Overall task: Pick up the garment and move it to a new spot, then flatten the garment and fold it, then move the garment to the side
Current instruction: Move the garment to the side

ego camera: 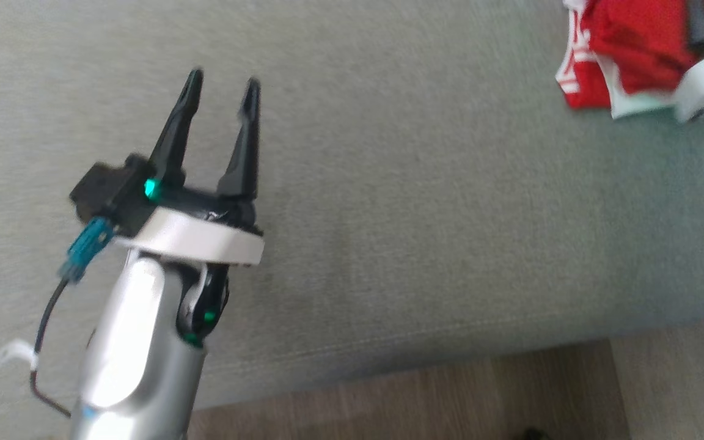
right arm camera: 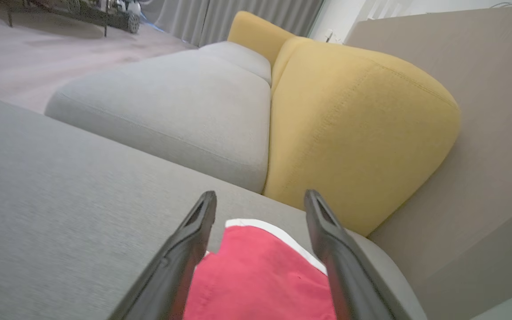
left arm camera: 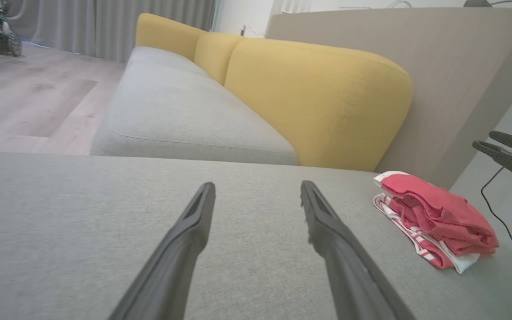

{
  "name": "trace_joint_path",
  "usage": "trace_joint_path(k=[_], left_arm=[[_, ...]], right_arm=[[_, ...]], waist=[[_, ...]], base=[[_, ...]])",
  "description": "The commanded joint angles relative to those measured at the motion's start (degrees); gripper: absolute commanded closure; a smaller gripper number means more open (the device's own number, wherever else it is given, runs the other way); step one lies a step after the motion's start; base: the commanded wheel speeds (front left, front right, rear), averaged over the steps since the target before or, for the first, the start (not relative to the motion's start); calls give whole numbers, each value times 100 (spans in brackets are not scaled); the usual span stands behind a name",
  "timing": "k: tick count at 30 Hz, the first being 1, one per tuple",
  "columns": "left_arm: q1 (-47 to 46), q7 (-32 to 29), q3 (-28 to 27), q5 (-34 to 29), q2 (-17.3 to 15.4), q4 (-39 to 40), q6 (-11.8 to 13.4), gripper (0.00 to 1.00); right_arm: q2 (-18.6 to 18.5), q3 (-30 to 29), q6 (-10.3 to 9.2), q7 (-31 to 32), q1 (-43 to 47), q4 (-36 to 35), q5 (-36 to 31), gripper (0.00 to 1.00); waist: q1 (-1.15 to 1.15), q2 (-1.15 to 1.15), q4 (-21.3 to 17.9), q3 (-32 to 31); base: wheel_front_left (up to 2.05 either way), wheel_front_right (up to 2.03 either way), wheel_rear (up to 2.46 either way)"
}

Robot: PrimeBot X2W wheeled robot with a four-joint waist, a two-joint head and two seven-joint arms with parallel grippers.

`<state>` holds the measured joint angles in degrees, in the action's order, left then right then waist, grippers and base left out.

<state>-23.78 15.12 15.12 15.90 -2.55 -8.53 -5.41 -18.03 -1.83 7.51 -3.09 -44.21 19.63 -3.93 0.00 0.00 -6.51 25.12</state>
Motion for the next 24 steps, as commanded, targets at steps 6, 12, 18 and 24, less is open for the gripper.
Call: trace_joint_path(k=[6,12,18,24], left_arm=[[577,-12,-443,223,-34,383,267,0],[1055,-12,-578,248,-33,496,423,0],[1680,-12,-801,35,-33,500,640,0],[2027,-12,-792,71,-33,471,653,0]], right_arm=[[398,467,-2,-444,675,-605,559,0],[778,447,-2,-899,1482,-669,829,0],[1339,428,-2,-1149,2547,-762,658,0],[1493,207,-2,-1185,3171,-878,591,0]], waist=[[0,0,771,-1021],[0,0,1079,-1487],[0,0,1182,-2009],[0,0,1246,-2221]], base=[[0,0,0],[0,0,0],[0,0,0],[0,0,0]])
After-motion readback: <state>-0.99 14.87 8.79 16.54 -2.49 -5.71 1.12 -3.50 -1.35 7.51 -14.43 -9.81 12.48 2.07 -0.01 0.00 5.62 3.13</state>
